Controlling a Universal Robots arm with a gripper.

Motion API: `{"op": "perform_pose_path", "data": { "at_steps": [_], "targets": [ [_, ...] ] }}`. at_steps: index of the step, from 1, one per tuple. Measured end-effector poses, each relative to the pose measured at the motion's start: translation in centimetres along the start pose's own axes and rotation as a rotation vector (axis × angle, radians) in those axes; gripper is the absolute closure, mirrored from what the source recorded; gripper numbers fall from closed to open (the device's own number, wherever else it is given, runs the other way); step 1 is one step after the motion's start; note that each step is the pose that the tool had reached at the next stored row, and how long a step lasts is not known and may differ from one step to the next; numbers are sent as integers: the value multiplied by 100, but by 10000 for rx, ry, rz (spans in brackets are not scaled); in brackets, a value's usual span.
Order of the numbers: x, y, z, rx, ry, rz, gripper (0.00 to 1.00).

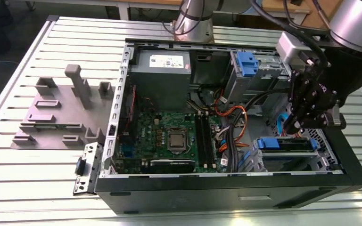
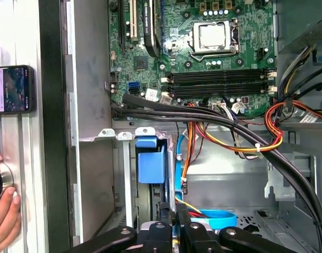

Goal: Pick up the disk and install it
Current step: 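Insert the second disk wire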

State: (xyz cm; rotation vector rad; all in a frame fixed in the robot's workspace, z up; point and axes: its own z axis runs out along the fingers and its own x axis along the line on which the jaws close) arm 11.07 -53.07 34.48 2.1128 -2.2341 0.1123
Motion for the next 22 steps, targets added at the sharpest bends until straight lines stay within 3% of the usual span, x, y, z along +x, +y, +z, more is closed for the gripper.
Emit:
{"op": "perform_pose_path", "data": {
  "at_steps": [7,9,15,22],
  "targets": [
    [73,20,24,69,-230,-4,84],
    [82,21,30,106,-268,-13,84],
    [115,36,42,207,-349,-31,84],
    [130,44,45,240,-361,-50,84]
  ]
}}
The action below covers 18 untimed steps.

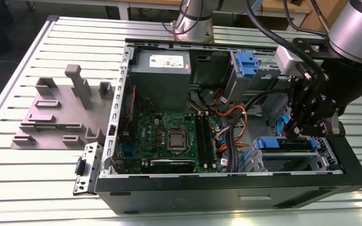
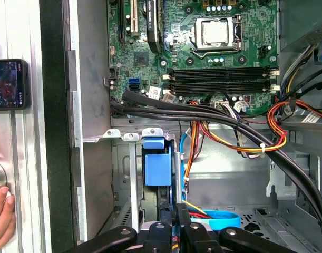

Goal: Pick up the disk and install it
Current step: 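Insert the second disk wire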

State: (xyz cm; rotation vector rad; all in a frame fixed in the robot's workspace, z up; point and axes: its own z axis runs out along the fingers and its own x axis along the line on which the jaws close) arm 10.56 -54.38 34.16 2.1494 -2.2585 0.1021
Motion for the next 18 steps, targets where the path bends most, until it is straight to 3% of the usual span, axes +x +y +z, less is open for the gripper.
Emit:
{"op": "perform_pose_path", "data": {
  "at_steps": [8,11,18],
  "targets": [
    [2,0,0,-1,-20,0,84],
    [10,3,2,1,-88,3,84],
    [66,20,13,72,-328,14,84]
  ]
}}
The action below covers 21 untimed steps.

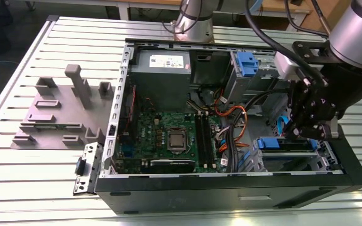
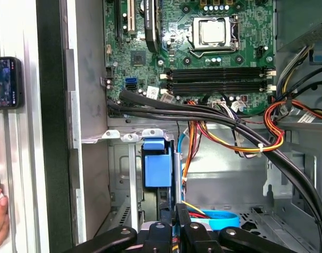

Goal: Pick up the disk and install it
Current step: 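Insert the second disk wire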

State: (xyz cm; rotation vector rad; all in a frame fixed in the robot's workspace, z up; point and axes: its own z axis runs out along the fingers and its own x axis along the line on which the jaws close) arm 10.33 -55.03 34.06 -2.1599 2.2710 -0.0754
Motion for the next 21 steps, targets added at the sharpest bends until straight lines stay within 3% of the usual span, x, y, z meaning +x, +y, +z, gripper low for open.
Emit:
{"op": "perform_pose_path", "data": {
  "at_steps": [5,8,13,21],
  "targets": [
    [26,25,5,130,-84,6,84],
    [27,39,5,234,-90,9,84],
    [30,56,4,346,-97,12,84],
    [58,62,23,463,-114,16,84]
  ]
}}
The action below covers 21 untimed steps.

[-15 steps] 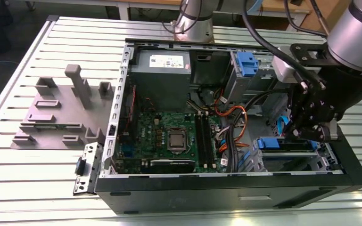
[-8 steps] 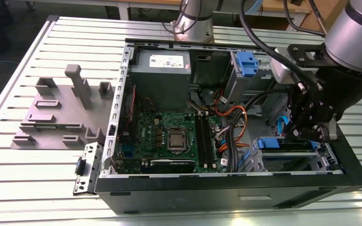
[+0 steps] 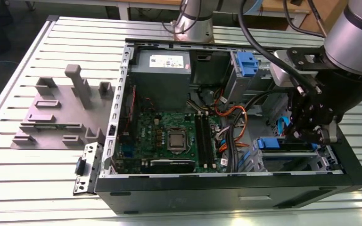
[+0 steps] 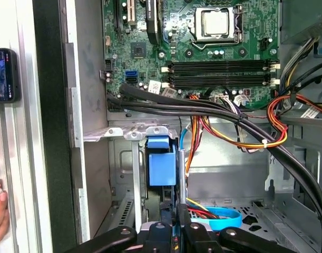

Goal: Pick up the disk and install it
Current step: 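Insert the second disk wire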

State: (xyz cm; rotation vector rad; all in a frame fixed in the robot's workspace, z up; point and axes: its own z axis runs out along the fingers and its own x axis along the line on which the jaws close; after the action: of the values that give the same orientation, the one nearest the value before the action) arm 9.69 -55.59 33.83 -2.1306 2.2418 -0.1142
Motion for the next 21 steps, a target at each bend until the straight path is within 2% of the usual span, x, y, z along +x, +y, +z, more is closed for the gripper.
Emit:
{"op": "perform_pose_path", "data": {
  "at_steps": [6,11,15,21],
  "targets": [
    [11,3,26,52,-4,2,84],
    [16,11,39,59,-13,2,84],
    [18,18,46,53,-116,10,84],
    [26,20,45,51,-163,15,84]
  ]
}}
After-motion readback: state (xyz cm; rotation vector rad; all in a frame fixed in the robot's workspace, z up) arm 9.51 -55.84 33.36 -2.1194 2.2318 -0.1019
